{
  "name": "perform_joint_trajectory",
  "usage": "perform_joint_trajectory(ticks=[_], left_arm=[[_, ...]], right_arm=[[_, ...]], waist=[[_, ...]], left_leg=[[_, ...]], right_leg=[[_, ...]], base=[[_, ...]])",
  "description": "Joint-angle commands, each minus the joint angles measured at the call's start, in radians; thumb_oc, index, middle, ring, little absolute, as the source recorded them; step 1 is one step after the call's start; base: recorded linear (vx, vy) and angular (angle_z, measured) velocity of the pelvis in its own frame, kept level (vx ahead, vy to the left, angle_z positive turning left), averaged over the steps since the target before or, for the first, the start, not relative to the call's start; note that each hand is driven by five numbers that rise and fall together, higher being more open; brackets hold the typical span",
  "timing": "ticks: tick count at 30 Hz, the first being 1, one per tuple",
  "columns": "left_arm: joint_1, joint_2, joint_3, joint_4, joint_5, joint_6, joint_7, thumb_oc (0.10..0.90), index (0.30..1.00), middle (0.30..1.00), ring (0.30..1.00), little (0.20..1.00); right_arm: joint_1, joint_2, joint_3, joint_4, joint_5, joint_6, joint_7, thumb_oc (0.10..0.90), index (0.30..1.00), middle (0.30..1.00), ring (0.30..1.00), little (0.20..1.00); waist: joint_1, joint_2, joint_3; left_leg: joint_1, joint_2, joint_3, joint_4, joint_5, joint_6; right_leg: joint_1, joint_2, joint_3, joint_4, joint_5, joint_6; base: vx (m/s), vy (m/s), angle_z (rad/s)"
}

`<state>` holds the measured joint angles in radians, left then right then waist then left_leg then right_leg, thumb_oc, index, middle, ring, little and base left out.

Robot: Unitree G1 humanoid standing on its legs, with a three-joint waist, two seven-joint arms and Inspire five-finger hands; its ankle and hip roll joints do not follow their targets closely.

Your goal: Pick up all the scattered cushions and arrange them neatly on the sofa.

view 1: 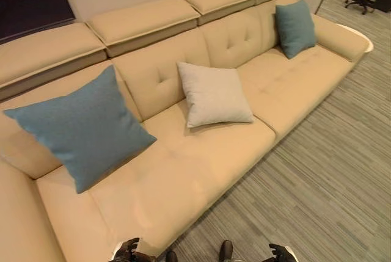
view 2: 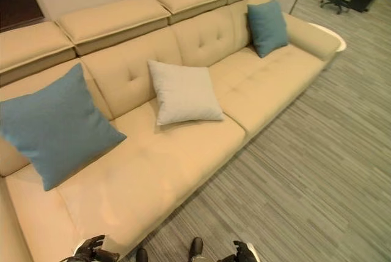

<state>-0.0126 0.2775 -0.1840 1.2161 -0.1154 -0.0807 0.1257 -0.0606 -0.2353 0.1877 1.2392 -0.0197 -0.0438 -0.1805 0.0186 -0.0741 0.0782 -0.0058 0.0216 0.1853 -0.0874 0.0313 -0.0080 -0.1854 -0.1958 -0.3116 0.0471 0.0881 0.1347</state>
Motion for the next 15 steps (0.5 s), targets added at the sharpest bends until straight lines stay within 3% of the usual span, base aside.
perform_joint_trajectory(ticks=[1, 5, 7, 9, 11, 12, 13, 15], left_arm=[[-0.065, -0.028, 0.012, 0.028, 0.038, -0.028, 0.017, 0.800, 0.900, 0.900, 0.900, 0.900], [-0.066, -0.043, 0.004, 0.029, 0.030, -0.027, 0.014, 0.800, 0.900, 0.900, 0.900, 0.900], [-0.075, -0.055, -0.008, 0.026, 0.030, -0.028, 0.012, 0.800, 0.900, 0.900, 0.900, 0.900], [-0.084, -0.067, -0.018, 0.016, 0.020, -0.026, 0.012, 0.800, 0.900, 0.900, 0.900, 0.900], [-0.088, -0.069, -0.024, 0.012, 0.016, -0.028, 0.012, 0.800, 0.900, 0.900, 0.900, 0.900], [-0.087, -0.069, -0.028, 0.011, 0.009, -0.029, 0.013, 0.800, 0.900, 0.900, 0.900, 0.900], [-0.085, -0.069, -0.024, 0.012, 0.009, -0.027, 0.010, 0.800, 0.900, 0.900, 0.900, 0.900], [-0.079, -0.067, -0.023, 0.017, 0.021, -0.022, 0.007, 0.800, 0.900, 0.900, 0.900, 0.900]], right_arm=[[-0.050, -0.062, 0.020, -0.018, 0.004, -0.015, -0.027, 0.800, 0.900, 0.900, 0.900, 0.900], [-0.036, -0.065, 0.021, -0.009, 0.013, -0.018, -0.027, 0.800, 0.900, 0.900, 0.900, 0.900], [-0.033, -0.073, 0.016, -0.010, 0.024, -0.024, -0.034, 0.800, 0.900, 0.900, 0.900, 0.900], [-0.037, -0.078, 0.011, -0.002, 0.034, -0.020, -0.040, 0.800, 0.900, 0.900, 0.900, 0.900], [-0.037, -0.080, 0.012, -0.001, 0.037, -0.018, -0.043, 0.800, 0.900, 0.900, 0.900, 0.900], [-0.034, -0.084, 0.015, -0.002, 0.037, -0.020, -0.045, 0.800, 0.900, 0.900, 0.900, 0.900], [-0.032, -0.086, 0.014, -0.002, 0.036, -0.022, -0.045, 0.800, 0.900, 0.900, 0.900, 0.900], [-0.025, -0.088, 0.019, 0.001, 0.030, -0.021, -0.046, 0.800, 0.900, 0.900, 0.900, 0.900]], waist=[[0.015, 0.014, 0.007], [0.003, 0.002, 0.000], [-0.002, -0.003, 0.017], [0.002, -0.010, 0.037], [0.005, -0.013, 0.041], [0.013, -0.024, 0.039], [0.017, -0.022, 0.037], [0.025, -0.015, 0.031]], left_leg=[[-0.015, -0.016, -0.165, 0.044, -0.085, -0.013], [-0.020, 0.008, -0.173, 0.140, -0.129, -0.040], [-0.079, 0.013, -0.162, 0.301, -0.146, -0.057], [-0.159, 0.015, -0.161, 0.448, -0.115, -0.063], [-0.186, -0.005, -0.173, 0.470, -0.113, -0.058], [-0.224, -0.060, -0.185, 0.435, -0.141, -0.039], [-0.227, -0.072, -0.180, 0.394, -0.140, -0.029], [-0.251, -0.094, -0.178, 0.325, -0.098, -0.020]], right_leg=[[0.013, 0.034, 0.043, -0.016, -0.007, 0.023], [0.053, 0.061, 0.071, -0.053, -0.011, 0.008], [0.093, 0.067, 0.061, -0.071, -0.027, -0.010], [0.123, 0.071, 0.052, -0.088, -0.043, -0.031], [0.130, 0.077, 0.056, -0.097, -0.046, -0.035], [0.144, 0.083, 0.069, -0.104, -0.053, -0.036], [0.157, 0.093, 0.072, -0.109, -0.062, -0.034], [0.170, 0.116, 0.080, -0.109, -0.075, -0.036]], base=[[0.13, -0.196, -0.10], [0.15, -0.273, -0.15], [0.09, -0.253, -0.02], [0.05, -0.181, 0.19], [0.10, -0.133, 0.12], [0.23, -0.193, -0.08], [0.27, -0.169, -0.02], [0.24, -0.080, 0.04]])
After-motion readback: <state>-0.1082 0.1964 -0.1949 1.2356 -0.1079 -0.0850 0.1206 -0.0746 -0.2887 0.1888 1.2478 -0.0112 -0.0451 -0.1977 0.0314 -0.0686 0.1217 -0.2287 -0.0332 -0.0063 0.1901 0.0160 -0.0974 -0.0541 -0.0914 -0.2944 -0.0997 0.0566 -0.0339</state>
